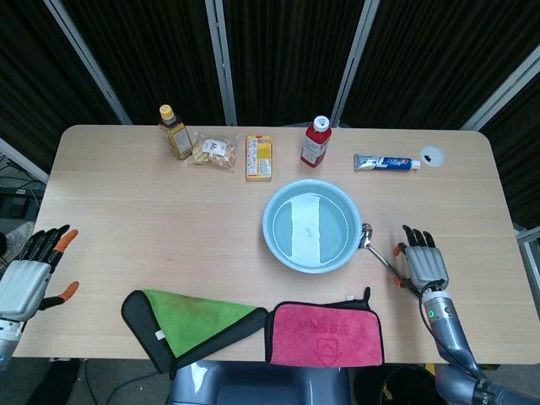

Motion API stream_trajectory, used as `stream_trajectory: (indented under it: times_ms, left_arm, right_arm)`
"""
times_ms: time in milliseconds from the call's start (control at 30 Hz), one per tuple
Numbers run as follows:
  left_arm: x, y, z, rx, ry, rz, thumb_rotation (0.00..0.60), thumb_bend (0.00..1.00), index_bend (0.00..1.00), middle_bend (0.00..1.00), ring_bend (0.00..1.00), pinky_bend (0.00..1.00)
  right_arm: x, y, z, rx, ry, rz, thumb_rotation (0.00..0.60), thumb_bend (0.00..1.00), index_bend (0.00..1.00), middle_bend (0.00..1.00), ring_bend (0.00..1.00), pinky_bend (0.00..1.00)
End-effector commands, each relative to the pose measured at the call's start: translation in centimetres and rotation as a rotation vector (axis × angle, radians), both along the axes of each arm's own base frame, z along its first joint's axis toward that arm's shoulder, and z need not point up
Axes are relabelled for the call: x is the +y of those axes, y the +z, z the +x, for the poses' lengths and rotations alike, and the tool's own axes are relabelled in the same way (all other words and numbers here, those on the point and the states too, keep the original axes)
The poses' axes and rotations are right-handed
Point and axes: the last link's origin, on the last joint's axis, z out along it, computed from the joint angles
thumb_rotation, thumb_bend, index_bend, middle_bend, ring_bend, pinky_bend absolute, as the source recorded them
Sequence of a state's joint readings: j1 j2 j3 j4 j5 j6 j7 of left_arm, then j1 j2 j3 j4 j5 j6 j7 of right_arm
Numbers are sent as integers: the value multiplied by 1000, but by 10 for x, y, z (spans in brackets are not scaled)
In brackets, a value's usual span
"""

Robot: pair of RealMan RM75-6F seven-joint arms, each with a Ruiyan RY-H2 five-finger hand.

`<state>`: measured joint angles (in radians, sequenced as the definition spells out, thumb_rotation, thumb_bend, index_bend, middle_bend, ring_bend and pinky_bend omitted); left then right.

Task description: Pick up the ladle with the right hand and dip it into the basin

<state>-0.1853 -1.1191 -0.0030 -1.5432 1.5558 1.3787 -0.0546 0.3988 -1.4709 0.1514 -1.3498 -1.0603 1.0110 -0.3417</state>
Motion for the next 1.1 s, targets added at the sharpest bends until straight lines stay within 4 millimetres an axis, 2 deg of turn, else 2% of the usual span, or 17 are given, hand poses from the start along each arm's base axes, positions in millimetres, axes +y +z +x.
stream_trajectory:
  times_ms: [33,867,1100]
  left_arm:
    - [1,-1,0,-1,-1,-5,600,295,48,0,0,0]
    - [1,-5,1,-4,-8,-44,600,295,48,0,0,0]
    - [0,-7,2,-5,-15,-56,600,295,48,0,0,0]
  right_arm:
    - [3,-2,-4,-12,-9,-7,600,148,395,0,0,0]
    - [12,-9,-30,-126,-72,-73,600,148,395,0,0,0]
    - [20,-13,-39,-191,-97,-99,600,148,396,0,0,0]
